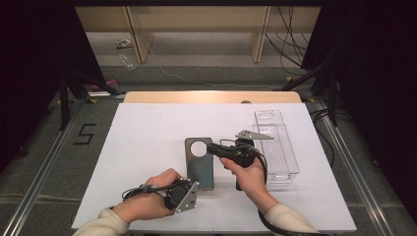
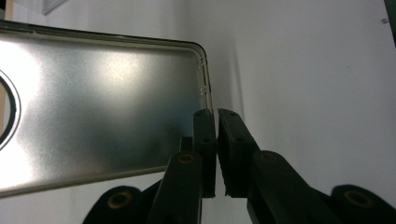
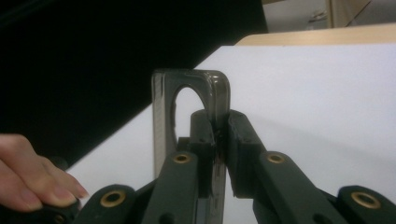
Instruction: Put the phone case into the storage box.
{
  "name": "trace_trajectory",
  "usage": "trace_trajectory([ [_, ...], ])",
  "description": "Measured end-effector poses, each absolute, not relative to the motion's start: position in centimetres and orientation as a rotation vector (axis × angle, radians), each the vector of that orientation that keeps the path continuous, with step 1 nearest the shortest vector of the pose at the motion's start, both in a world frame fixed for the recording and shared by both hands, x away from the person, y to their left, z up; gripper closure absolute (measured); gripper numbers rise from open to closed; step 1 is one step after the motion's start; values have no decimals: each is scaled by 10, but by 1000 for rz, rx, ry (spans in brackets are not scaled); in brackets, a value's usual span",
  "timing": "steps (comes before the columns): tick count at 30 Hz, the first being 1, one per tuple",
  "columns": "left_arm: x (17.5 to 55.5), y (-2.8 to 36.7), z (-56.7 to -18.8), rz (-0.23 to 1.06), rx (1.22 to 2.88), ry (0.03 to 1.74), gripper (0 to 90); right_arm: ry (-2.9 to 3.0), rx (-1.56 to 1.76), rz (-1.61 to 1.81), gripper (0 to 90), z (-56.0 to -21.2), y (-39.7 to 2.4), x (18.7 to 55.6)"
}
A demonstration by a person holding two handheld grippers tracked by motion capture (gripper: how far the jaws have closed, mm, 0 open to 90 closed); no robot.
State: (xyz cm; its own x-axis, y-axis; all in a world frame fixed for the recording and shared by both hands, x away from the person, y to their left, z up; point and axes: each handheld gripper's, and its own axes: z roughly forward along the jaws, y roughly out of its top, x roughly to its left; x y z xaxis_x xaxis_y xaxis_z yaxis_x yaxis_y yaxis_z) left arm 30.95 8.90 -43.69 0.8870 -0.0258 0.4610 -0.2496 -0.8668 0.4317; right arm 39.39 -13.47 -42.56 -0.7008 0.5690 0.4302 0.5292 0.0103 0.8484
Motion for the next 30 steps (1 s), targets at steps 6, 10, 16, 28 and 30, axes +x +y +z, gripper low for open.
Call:
trace_trajectory([
  [6, 316, 102, -428, 575, 2482, -93, 773, 2188, 1153, 1810, 826, -419, -137, 393],
  [10, 322, 112, -426, 526, 2381, 47, 703, 2166, 1155, 1810, 826, -416, -142, 394],
  [16, 328, 127, -429, 437, 2231, 253, 532, 2146, 1144, 1807, 826, -411, -145, 394],
  [28, 332, 149, -429, 383, 2002, 595, 184, 2139, 1104, 1775, 824, -406, -146, 393],
  [30, 332, 151, -429, 411, 1992, 618, 151, 2137, 1092, 1770, 824, -406, -147, 394],
])
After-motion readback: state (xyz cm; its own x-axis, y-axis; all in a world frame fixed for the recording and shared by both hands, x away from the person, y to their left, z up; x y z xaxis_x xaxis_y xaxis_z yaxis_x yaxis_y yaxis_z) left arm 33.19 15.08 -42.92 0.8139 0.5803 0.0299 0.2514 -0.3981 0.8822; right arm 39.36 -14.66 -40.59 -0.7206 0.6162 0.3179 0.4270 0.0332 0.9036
